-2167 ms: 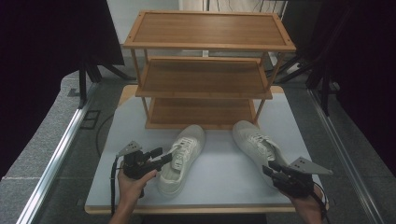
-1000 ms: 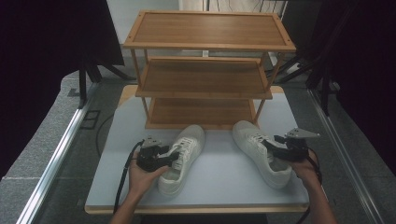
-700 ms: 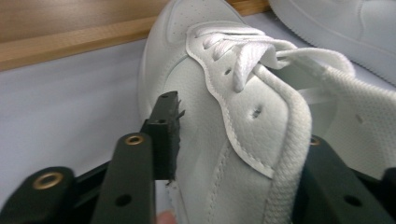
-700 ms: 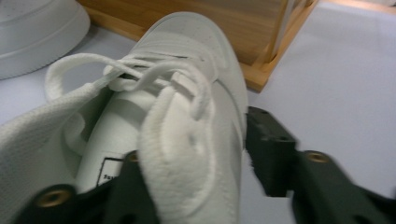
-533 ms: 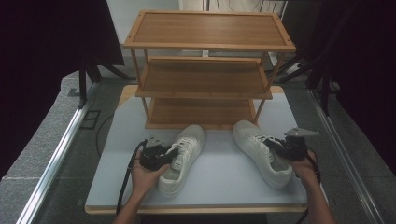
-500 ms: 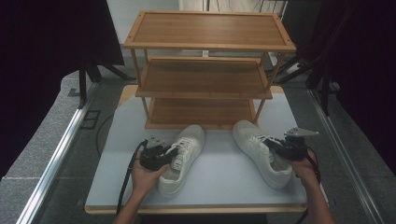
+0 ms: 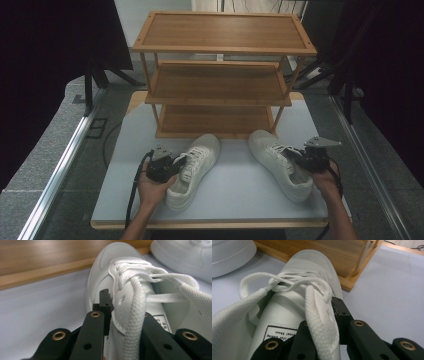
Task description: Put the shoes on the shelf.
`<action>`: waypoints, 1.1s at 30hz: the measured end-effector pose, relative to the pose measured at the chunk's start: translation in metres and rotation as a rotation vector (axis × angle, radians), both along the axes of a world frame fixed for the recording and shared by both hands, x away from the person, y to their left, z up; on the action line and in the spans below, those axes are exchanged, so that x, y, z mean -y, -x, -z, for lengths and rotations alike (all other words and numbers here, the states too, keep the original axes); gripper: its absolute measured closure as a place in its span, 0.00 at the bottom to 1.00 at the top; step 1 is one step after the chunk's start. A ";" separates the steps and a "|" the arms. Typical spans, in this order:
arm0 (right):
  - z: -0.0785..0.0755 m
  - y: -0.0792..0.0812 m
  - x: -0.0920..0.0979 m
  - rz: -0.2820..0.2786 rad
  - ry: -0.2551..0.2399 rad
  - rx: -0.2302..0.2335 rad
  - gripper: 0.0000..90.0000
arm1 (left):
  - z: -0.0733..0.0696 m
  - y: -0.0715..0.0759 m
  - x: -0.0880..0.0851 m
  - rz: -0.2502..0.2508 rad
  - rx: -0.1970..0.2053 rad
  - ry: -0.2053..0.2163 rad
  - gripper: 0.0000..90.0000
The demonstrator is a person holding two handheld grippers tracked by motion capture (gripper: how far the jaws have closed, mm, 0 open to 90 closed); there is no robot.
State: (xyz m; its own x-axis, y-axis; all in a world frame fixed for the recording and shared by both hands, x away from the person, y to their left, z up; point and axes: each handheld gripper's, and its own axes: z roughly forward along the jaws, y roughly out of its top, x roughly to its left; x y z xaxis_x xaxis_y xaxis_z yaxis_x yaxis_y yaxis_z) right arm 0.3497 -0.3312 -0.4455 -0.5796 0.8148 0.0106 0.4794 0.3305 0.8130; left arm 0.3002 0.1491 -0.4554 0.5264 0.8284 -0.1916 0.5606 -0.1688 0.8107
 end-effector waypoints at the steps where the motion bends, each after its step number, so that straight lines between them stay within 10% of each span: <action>1: -0.001 0.001 0.000 -0.004 -0.007 0.002 0.91 | -0.002 0.001 -0.004 0.003 0.004 0.024 0.93; 13: -0.039 0.024 0.002 -0.001 -0.256 0.011 0.91 | -0.044 0.021 -0.039 0.052 0.075 0.282 0.92; 33: -0.111 0.055 -0.018 -0.057 -0.491 0.156 0.91 | -0.095 0.032 -0.056 0.055 0.162 0.474 0.92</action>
